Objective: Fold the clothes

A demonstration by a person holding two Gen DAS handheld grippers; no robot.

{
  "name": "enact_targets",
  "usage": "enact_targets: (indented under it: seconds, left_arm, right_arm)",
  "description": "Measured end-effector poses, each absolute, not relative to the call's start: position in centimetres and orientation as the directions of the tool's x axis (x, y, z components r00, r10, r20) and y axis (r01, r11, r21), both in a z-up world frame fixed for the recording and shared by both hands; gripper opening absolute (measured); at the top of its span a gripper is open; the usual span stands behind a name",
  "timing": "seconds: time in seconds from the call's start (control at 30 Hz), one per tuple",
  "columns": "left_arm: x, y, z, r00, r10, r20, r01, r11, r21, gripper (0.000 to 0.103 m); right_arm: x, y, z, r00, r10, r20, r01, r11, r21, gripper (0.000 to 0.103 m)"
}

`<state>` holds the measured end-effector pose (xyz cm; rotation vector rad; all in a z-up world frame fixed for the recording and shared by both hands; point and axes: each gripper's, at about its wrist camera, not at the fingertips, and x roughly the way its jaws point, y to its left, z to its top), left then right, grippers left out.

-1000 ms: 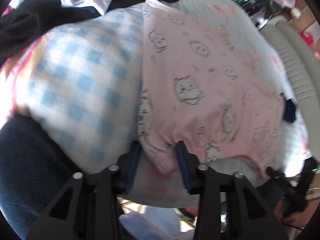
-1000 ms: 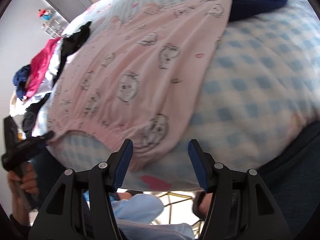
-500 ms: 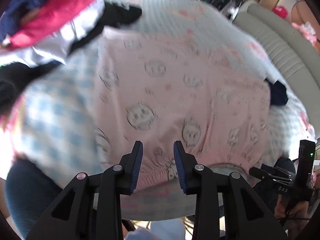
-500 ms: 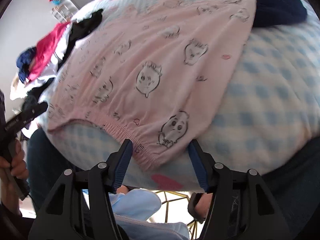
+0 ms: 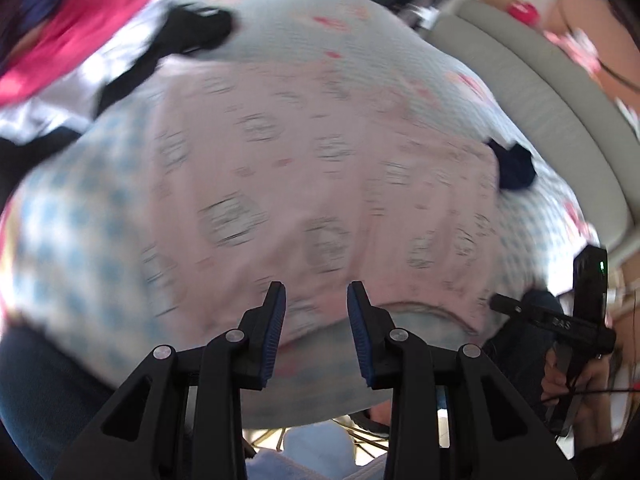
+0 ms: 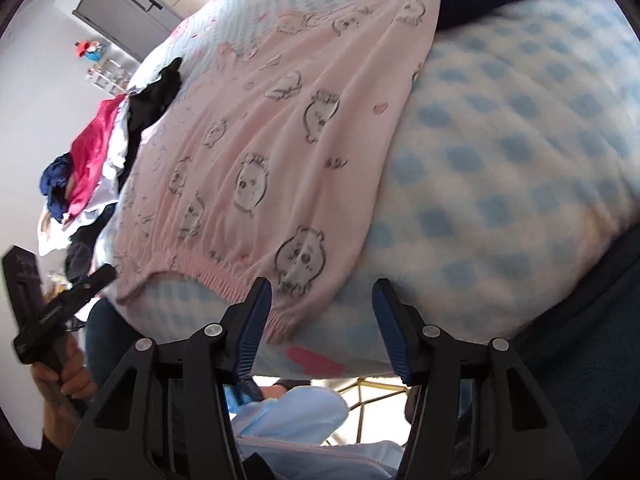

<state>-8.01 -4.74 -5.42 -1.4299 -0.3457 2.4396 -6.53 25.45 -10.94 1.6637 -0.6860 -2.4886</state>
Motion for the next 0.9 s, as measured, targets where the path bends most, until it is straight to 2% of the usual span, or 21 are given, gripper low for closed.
enact_targets:
  seconds: [0.2, 0.33, 0.63, 0.77, 0.9]
  left_arm:
    - [-10.2, 4.2, -5.3, -0.377, 0.475, -0.795, -0.343, -0.869, -0.357, 0.033]
    - [-10.2, 8.9, -5.2, -0.309, 0.521, -0.796, -0.426, -0.824, -0.374, 0.033]
    - [-10.2, 13.0, -6.1, -0.227, 0.527, -0.819, -0.481, -0.792, -0.377, 0.033]
    - [-10.0, 13.8, -7.9, -0.208, 0.442, -0.873, -0.475, -0.825, -0.304, 0.033]
    - [-10.1, 13.3, -8.4, -0.199, 0.442, -0.875, -0.443, -0.837, -0.322, 0.033]
  right_arm:
    - [-3.5, 27.9, -9.1, -0.411, -0.191, -0.891, -0.226, -0.926, 0.303, 0.055]
    - [-2.9, 30.3, -9.5, -0.369, -0.113, -0.923, -0.285, -0.931, 0.227, 0.055]
    - [-3.9, 29.8, -11.1, -0.364, -0.278, -0.889, -0.202, -0.908, 0.366, 0.056]
    - [-4.7, 29.1, -11.2, -0.385, -0.344, -0.856, -0.184, -0.88, 0.437, 0.056]
    - [-4.5, 28.5, -11.0, -0.388, -0.297, -0.872, -0.202, -0.896, 0.395, 0.055]
